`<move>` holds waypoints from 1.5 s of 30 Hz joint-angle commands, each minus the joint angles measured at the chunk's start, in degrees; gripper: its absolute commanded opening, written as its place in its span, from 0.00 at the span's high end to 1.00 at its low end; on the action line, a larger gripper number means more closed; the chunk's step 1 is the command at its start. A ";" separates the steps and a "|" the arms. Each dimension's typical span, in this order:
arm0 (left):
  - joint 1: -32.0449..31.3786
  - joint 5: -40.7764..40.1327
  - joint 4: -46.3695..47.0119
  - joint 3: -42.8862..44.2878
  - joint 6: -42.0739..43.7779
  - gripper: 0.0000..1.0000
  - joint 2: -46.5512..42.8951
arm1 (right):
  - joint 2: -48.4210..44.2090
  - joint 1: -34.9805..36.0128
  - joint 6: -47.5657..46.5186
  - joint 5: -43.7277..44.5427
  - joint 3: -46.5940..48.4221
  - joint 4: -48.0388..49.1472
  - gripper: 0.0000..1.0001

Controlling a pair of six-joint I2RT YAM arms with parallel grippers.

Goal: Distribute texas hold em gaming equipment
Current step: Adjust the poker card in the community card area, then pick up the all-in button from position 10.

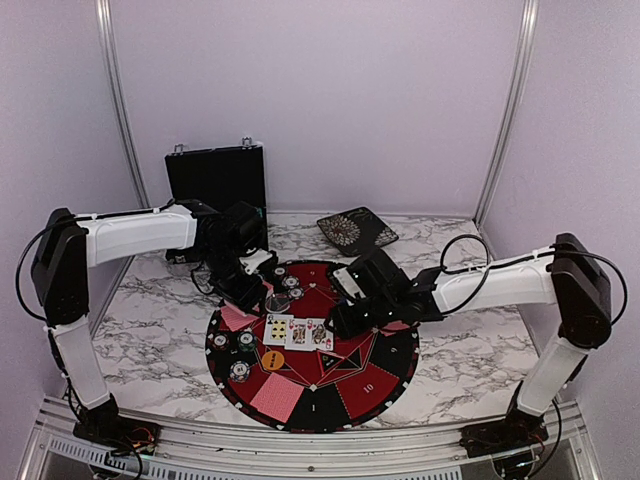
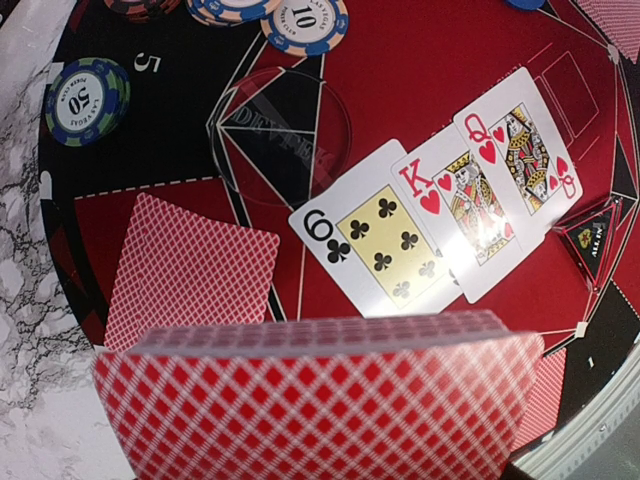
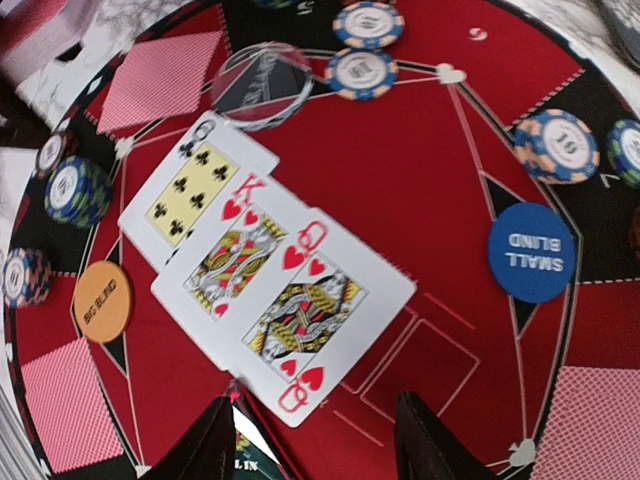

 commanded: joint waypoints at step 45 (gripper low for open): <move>2.68 0.99 3.11 -4.59 -0.61 0.66 -3.95 | 4.30 8.46 -23.75 -1.53 -2.45 -0.70 0.25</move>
